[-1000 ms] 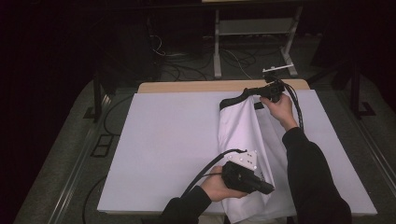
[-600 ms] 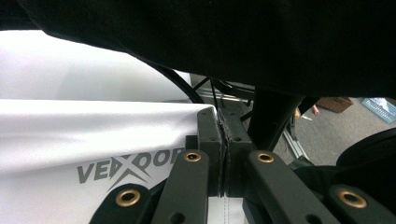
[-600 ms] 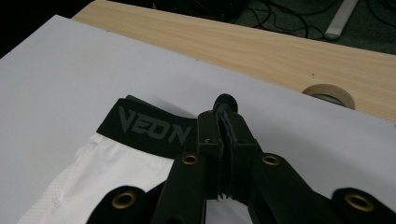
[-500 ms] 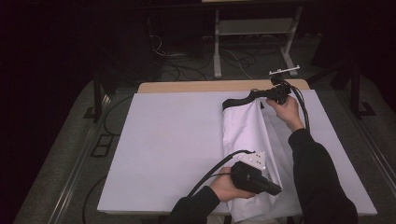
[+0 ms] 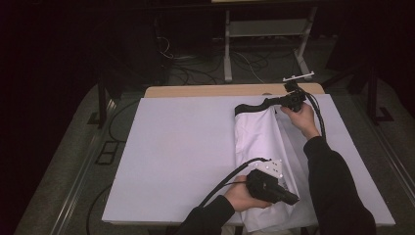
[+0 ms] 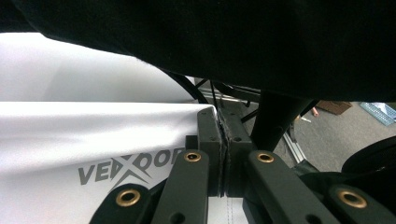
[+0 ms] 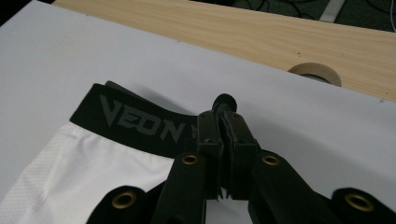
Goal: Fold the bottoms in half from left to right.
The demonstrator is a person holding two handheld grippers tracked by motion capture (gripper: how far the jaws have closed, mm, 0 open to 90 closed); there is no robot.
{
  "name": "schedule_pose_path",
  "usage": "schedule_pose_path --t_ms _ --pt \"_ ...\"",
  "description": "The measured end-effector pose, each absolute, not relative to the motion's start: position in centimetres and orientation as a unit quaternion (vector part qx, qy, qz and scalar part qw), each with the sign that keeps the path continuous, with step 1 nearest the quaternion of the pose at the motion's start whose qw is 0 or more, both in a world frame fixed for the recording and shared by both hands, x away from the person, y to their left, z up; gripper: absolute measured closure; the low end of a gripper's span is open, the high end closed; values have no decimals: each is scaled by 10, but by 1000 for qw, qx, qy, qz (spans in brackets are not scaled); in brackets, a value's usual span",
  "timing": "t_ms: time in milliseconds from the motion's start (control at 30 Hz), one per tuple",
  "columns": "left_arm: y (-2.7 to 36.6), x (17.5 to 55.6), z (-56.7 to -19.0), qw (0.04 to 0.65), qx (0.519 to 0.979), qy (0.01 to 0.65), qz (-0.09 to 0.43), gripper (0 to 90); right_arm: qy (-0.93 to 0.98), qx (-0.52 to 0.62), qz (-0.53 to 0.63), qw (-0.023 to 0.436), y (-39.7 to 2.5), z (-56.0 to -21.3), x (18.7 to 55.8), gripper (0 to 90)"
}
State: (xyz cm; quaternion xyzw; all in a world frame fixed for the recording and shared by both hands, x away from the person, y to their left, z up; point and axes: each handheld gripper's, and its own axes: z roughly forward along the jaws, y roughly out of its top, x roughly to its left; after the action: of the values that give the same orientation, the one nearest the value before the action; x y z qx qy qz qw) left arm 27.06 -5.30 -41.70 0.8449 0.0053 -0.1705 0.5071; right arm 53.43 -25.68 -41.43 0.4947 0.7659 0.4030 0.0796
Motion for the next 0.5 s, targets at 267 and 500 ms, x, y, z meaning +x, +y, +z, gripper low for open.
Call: schedule_pose_path --t_ms 267,500 --pt "-58 273 -419 507 845 10 -171 878 770 497 391 87 -259 -420 535 853" --pt "-67 275 -422 505 845 13 -176 878 781 494 371 93 -260 -426 535 852"
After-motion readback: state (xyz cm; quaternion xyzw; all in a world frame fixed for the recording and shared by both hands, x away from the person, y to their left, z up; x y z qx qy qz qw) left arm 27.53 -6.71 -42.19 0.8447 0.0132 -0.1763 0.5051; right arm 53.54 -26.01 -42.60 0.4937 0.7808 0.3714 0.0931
